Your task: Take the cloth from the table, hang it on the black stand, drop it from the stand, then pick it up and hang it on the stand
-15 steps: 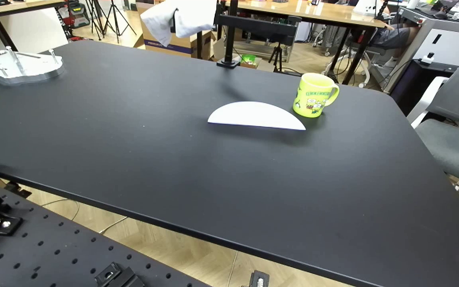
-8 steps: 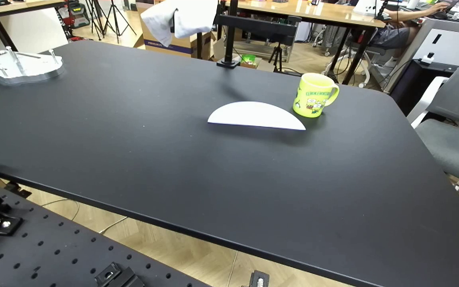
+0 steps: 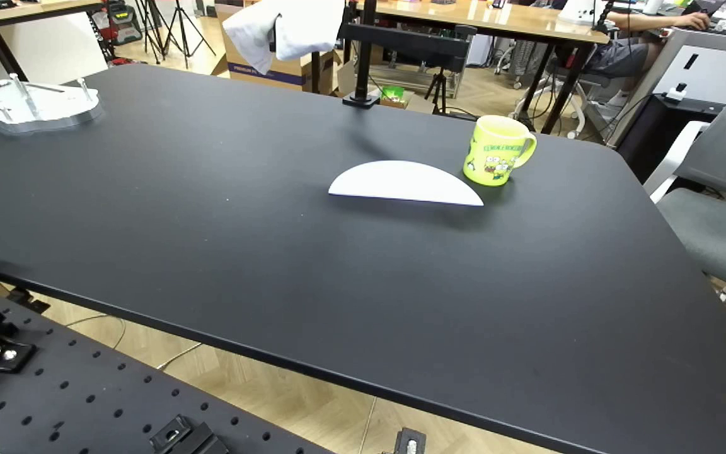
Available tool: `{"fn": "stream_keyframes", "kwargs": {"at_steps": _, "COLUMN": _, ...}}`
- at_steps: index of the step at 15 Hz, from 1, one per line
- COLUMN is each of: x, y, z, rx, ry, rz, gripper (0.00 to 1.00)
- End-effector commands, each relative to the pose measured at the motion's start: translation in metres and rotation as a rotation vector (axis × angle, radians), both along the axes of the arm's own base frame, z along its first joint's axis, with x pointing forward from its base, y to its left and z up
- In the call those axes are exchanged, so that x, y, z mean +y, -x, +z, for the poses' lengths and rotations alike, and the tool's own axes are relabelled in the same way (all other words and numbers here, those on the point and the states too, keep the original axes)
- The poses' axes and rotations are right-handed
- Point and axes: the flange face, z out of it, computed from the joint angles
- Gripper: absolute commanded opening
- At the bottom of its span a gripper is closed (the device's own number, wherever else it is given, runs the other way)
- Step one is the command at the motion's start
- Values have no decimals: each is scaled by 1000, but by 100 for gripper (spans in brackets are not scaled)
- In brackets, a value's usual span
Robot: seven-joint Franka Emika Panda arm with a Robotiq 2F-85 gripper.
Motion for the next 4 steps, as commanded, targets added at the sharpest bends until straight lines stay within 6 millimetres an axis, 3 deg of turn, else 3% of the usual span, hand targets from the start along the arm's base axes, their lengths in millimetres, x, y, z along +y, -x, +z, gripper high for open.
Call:
{"fn": "stream_keyframes", "kwargs": {"at_steps": 1, "x": 3, "y": 1, "z": 2, "rx": 3, "ry": 2, "rz": 6, "gripper": 100}}
{"fn": "stream_keyframes", "kwargs": {"at_steps": 4, "x": 6, "y": 2, "z": 4, "rx": 1, "ry": 3, "rz": 12, "gripper": 100}}
